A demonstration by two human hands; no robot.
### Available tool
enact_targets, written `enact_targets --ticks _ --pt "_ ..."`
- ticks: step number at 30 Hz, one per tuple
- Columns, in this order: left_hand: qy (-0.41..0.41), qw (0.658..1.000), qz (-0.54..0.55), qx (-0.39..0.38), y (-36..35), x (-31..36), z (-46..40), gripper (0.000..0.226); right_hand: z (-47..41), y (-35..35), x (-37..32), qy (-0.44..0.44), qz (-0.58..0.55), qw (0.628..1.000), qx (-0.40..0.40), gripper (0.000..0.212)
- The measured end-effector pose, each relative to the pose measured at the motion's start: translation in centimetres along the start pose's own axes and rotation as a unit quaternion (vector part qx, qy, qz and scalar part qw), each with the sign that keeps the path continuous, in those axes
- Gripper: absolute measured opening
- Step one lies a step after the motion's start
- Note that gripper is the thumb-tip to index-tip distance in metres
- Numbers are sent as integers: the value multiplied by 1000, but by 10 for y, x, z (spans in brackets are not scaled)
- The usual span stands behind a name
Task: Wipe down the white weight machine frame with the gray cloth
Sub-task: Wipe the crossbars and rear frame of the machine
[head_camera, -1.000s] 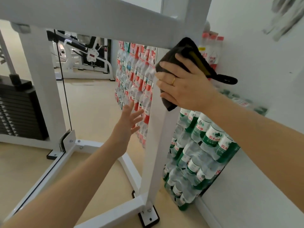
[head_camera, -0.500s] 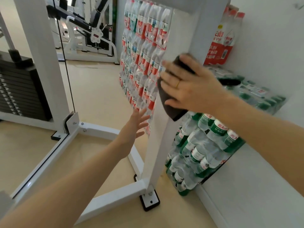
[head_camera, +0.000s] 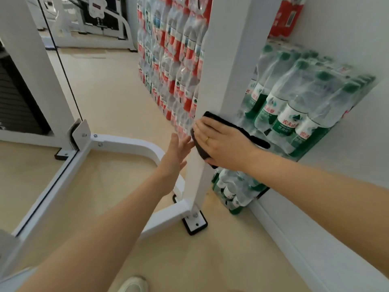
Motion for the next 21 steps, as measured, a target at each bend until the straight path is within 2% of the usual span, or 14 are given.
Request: enact_targets --ticks 4,6,8,13,17,19,21 --pt "8 999 -40 -13 13 -21 -2 66 -12 -4 25 -85 -30 995 52 63" --pt "15 999 -45 -16 16 -35 -5 65 -11 -8 16 -123 -35 987 96 58" --pt "20 998 -51 -20 16 -51 -6 64 -9 -12 -12 -134 -23 985 107 54" --pt "16 1000 9 0 24 -92 -10 63 7 -45 -125 -26 22 999 0 58" --pt "74 996 -40 28 48 -141 14 57 25 -72 -204 83 42 990 -102 64" --pt "97 991 -68 54 69 -160 29 57 26 -73 -214 111 38 987 -113 62" --pt "111 984 -116 73 93 -171 38 53 26 -70 -203 91 18 992 -87 60"
Point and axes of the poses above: each hand's wrist, its own z-axis away from the middle knuckle, its own y-axis out of the back of the hand, x = y × z, the point moved 8 cm from there along -z, towards the middle knuckle, and after that the axes turned 14 degrees about -y, right-handed, at the moved point
